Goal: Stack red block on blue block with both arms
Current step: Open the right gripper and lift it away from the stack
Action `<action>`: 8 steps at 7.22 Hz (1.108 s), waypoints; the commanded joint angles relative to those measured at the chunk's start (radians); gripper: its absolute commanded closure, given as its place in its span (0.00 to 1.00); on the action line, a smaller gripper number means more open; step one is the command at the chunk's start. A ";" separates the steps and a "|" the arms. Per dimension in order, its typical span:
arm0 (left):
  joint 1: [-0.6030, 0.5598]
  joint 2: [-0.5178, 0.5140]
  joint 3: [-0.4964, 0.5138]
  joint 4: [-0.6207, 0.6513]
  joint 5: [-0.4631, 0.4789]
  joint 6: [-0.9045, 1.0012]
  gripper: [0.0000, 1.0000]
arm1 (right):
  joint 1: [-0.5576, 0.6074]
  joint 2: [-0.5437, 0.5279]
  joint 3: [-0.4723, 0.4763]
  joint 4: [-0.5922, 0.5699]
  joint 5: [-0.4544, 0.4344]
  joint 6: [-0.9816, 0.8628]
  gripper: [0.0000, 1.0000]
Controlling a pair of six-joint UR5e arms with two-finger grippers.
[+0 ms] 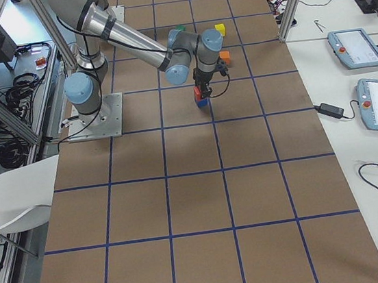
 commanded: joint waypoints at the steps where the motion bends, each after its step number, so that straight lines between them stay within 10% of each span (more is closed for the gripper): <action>1: 0.000 0.000 0.000 0.000 0.000 0.000 0.00 | 0.000 -0.001 -0.002 0.001 0.000 0.001 0.00; 8: 0.001 0.000 0.000 0.002 0.000 0.002 0.00 | 0.059 -0.073 -0.306 0.339 0.005 0.168 0.00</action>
